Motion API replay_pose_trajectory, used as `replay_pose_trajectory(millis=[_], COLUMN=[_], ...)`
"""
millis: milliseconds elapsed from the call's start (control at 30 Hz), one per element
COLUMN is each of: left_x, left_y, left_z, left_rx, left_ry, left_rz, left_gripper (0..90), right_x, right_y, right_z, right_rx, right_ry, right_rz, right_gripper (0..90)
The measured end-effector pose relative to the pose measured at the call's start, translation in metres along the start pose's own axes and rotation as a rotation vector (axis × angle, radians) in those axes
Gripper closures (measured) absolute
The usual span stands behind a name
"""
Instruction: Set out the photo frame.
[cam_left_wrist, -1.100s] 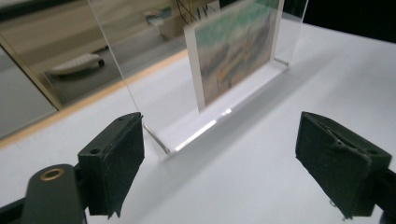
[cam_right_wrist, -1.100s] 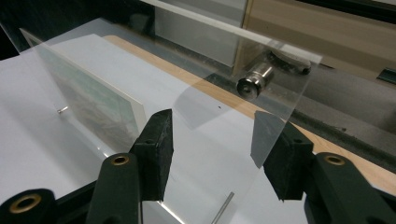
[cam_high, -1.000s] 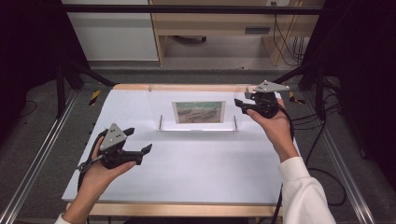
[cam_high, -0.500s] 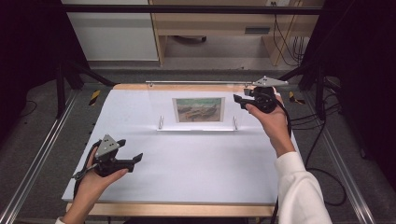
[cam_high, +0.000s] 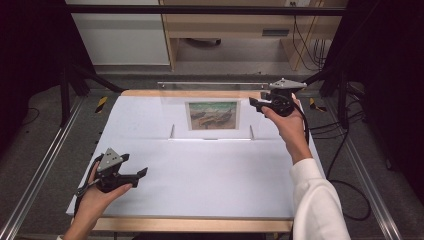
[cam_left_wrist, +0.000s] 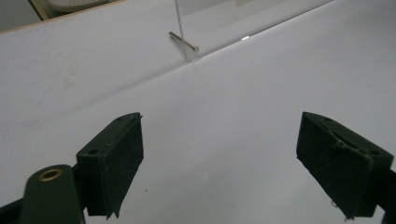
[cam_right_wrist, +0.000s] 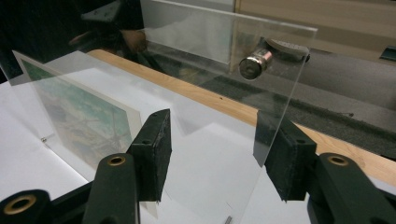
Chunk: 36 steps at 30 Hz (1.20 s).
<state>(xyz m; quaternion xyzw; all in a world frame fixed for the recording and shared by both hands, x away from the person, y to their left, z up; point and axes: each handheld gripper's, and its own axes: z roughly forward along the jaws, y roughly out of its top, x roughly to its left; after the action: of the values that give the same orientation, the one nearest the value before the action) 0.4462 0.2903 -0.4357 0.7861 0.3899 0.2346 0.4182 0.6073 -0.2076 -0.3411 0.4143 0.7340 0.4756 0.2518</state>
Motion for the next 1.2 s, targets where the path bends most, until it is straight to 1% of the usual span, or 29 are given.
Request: replay_pose_trajectory(millis=[100,200,367,467,567,733,833,900,933,1033,1100,1167,1200], left_x=[0.001,0.003,0.005,0.006,0.006,0.008,0.007,0.006,0.006,0.004,0.003,0.002,0.002], left_y=[-0.002,-0.003,-0.004,-0.005,-0.006,-0.008,-0.008,-0.008,-0.007,-0.006,-0.006,-0.006,-0.007], left_z=[0.000,0.000,0.000,-0.001,-0.002,-0.003,-0.002,-0.002,-0.002,-0.001,0.000,0.001,0.001], left_rx=[0.005,0.009,0.008,0.014,0.012,0.015,0.017,0.020,0.022,0.014,0.019,0.023,0.021], left_ry=[0.001,0.005,0.011,0.018,0.023,0.025,0.028,0.030,0.031,0.030,0.032,0.030,0.032], left_rz=[-0.006,-0.008,-0.015,-0.009,-0.012,-0.019,-0.020,-0.012,-0.009,-0.013,-0.007,-0.009,-0.008], left_gripper=[14.8,14.8,14.8,14.8,14.6,14.4,13.5,12.8,12.6,12.2,11.8,10.8,10.8], right_x=[-0.001,-0.001,-0.001,-0.001,0.001,0.006,0.008,0.010,0.010,0.013,0.017,0.020,0.021], right_y=[0.000,0.001,0.001,0.001,0.001,0.002,0.002,0.002,0.002,0.001,0.000,-0.001,-0.002], right_z=[0.002,0.003,0.005,0.005,0.006,0.010,0.009,0.007,0.006,-0.001,-0.006,-0.011,-0.015], right_rx=[-0.001,-0.007,-0.007,-0.005,0.000,0.017,0.014,0.020,0.020,0.019,0.021,0.035,0.032], right_ry=[0.000,-0.003,-0.007,-0.011,-0.020,-0.038,-0.063,-0.078,-0.092,-0.110,-0.123,-0.136,-0.142], right_rz=[0.011,0.036,0.049,0.052,0.057,0.047,0.039,0.030,0.016,0.005,-0.010,-0.018,-0.027], right_gripper=[46.2,45.3,44.5,43.9,41.4,34.9,28.1,24.4,22.5,17.0,13.9,11.8,11.6])
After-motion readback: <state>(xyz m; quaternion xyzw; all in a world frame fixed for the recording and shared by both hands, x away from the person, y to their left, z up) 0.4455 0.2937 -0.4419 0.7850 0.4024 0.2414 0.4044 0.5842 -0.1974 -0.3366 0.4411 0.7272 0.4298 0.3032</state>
